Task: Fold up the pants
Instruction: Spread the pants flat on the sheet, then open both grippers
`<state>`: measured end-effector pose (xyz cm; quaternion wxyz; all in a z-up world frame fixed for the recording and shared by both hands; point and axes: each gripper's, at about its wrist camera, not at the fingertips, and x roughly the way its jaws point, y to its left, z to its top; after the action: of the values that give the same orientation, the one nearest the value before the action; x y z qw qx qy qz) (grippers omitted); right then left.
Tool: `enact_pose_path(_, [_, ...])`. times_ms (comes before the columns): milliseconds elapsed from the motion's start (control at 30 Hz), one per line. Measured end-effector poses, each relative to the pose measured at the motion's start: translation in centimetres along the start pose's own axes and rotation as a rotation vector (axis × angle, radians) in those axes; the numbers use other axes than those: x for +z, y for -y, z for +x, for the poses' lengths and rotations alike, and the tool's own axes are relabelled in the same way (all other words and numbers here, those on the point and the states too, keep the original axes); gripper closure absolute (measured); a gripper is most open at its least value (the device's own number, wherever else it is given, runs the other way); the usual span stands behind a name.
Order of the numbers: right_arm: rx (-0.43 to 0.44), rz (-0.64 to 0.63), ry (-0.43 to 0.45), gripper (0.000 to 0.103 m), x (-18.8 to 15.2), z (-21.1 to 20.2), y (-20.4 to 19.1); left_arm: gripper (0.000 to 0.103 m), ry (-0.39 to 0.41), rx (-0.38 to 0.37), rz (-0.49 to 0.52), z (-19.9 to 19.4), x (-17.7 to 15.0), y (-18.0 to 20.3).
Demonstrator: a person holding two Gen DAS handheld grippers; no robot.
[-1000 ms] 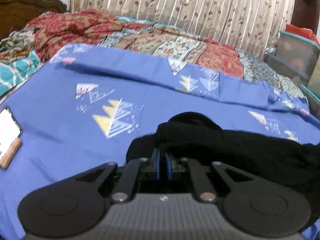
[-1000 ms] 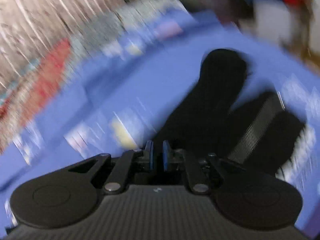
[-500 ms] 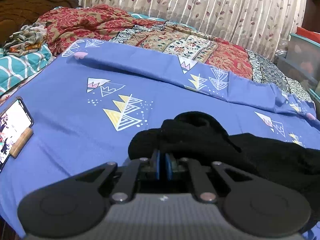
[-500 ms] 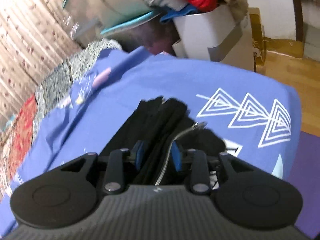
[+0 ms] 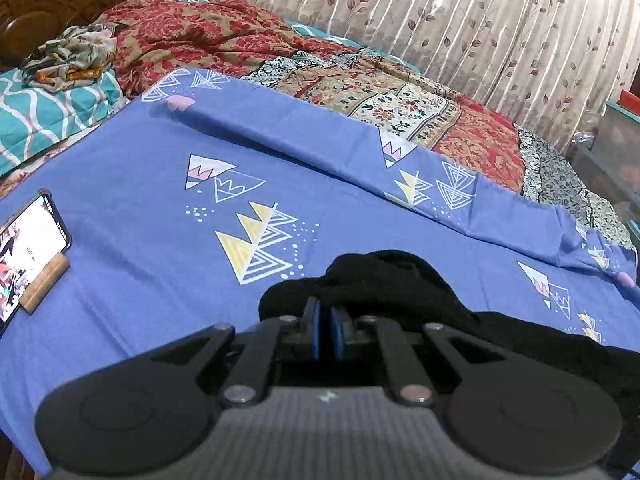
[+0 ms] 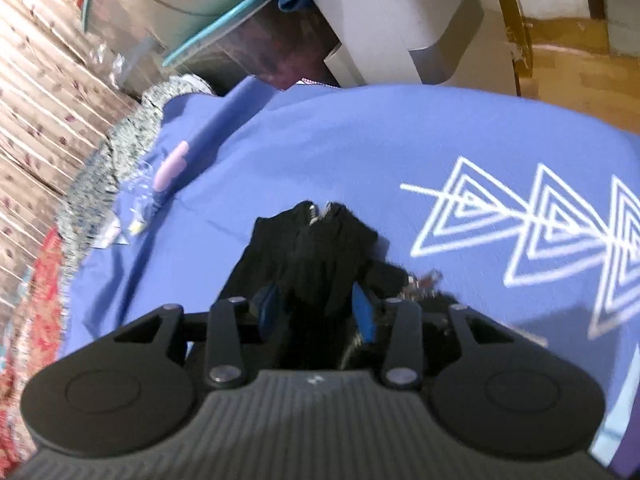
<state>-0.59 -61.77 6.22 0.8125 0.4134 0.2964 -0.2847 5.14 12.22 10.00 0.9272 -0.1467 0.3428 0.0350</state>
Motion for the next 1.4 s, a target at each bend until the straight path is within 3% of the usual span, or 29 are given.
enact_pose_path(33, [-0.009,-0.03,-0.011,0.062,0.1,0.6,-0.4,0.096,0.0,0.001,-0.003,0.1,0.1,0.0])
enact_pose_path(67, [-0.022,-0.066,-0.023,0.082,0.1,1.1,-0.8,0.096,0.0,0.003,-0.008,0.2,0.2,0.0])
enact_pose_path(100, [-0.053,-0.111,-0.022,0.092,0.1,1.3,-1.4,0.096,-0.003,0.002,-0.014,0.3,0.3,-0.1])
enact_pose_path(167, [-0.076,-0.137,0.028,0.092,0.1,0.6,-2.2,0.096,-0.009,-0.002,-0.033,0.7,0.5,-0.5])
enact_pose_path(300, [0.047,-0.155,0.178,0.092,0.0,-2.8,-4.7,0.096,-0.006,0.012,-0.055,1.7,1.3,-1.1])
enact_pose_path(433, [0.061,-0.217,0.154,0.092,0.9,-1.9,-9.4,0.096,-0.005,0.02,-0.078,3.7,3.0,-1.7])
enact_pose_path(533, [0.06,-0.131,0.117,0.092,2.7,0.1,-12.9,0.096,-0.003,0.019,-0.109,5.9,4.9,-1.8])
enact_pose_path(633, [0.111,0.002,0.087,0.088,4.0,2.5,-16.2,0.096,0.004,0.052,-0.167,8.8,7.2,-2.1])
enact_pose_path(733, [0.15,0.026,0.057,0.059,3.8,4.0,-18.3,0.087,-0.052,0.153,-0.205,12.3,8.3,-2.4])
enact_pose_path(800, [0.124,-0.038,0.081,0.055,2.4,3.7,-18.5,0.08,-0.094,0.158,-0.222,13.1,7.8,-2.6])
enact_pose_path(833, [0.126,-0.091,0.077,0.055,1.6,3.6,-18.2,0.078,-0.094,0.134,-0.206,12.9,7.2,-2.7])
enact_pose_path(900, [0.106,-0.182,0.053,0.055,-0.3,3.5,-16.3,0.064,-0.102,0.132,-0.142,12.1,5.7,-2.8])
enact_pose_path(1033, [0.108,-0.226,-0.001,0.055,-3.1,2.0,-10.2,0.054,-0.145,0.149,-0.066,9.8,2.6,-4.2])
enact_pose_path(1133, [0.053,-0.271,0.081,0.055,-4.3,-1.6,-5.9,0.043,-0.196,0.133,-0.059,7.0,0.5,-5.8])
enact_pose_path(1200, [-0.007,-0.298,0.156,0.055,-4.7,-4.3,-2.7,0.02,-0.214,0.126,-0.058,5.0,-0.7,-6.7])
enact_pose_path(1300, [-0.064,-0.288,0.19,0.05,-4.9,-6.9,2.0,0.016,-0.255,0.09,-0.108,3.0,-2.7,-7.9])
enact_pose_path(1400, [-0.069,-0.231,0.156,0.049,-4.9,-7.2,5.2,0.015,-0.311,0.025,-0.198,2.5,-4.1,-8.4])
